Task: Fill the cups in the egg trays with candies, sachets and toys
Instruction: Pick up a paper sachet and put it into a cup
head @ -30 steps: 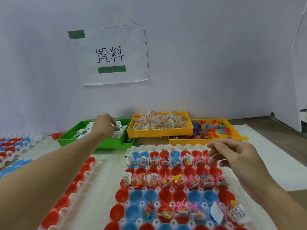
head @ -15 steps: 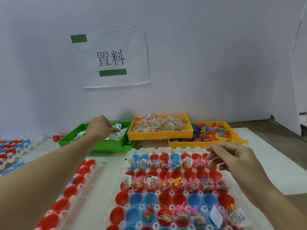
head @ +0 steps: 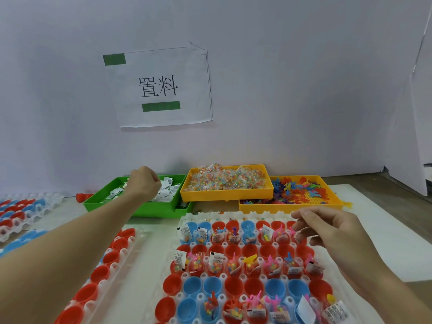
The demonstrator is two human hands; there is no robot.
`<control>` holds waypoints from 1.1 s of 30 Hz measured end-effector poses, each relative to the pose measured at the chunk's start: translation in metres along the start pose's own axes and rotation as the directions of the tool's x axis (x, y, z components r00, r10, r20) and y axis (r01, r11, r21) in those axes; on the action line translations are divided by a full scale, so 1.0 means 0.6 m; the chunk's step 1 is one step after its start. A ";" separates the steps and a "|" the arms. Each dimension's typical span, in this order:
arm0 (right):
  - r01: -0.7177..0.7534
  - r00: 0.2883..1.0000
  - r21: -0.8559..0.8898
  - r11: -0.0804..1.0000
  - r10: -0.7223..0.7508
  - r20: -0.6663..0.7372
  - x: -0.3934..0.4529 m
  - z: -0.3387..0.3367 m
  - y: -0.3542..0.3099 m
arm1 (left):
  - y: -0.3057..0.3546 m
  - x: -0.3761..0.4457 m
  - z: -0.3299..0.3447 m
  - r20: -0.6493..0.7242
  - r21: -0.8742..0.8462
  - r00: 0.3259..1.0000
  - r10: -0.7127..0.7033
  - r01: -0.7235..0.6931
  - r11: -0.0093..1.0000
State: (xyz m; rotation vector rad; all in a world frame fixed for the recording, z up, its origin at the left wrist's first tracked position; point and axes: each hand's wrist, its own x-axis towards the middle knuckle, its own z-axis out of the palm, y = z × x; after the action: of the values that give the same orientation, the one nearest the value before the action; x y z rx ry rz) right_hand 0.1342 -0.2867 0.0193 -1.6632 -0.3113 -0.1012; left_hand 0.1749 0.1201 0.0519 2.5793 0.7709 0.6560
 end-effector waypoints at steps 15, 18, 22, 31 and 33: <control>-0.006 1.000 -0.013 1.000 0.006 0.013 0.002 0.001 0.004 | 0.012 0.001 0.013 -0.023 -0.090 0.999 0.029 -0.031 0.995; -0.015 1.000 -0.017 1.000 0.016 0.007 0.001 0.001 0.003 | 0.017 0.003 0.010 -0.048 -0.133 0.998 0.038 -0.044 0.990; -0.027 1.000 -0.027 0.999 0.027 -0.008 0.001 0.002 0.002 | 0.028 0.003 -0.002 -0.133 -0.233 0.991 0.015 -0.046 0.971; -0.046 0.999 -0.015 0.999 0.046 -0.002 -0.003 0.007 -0.002 | 0.015 -0.008 -0.028 -0.118 -0.362 0.992 -0.055 0.009 0.932; -0.050 0.999 -0.014 0.999 0.050 -0.003 -0.003 0.007 -0.002 | 0.004 -0.013 -0.026 -0.021 -0.356 0.998 -0.054 0.043 0.933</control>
State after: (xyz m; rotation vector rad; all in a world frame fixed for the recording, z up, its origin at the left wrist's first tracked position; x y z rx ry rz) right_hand 0.1320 -0.2827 0.0193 -1.6835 -0.2673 -0.0683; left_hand 0.1619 0.1171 0.0636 2.2187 0.6533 0.7462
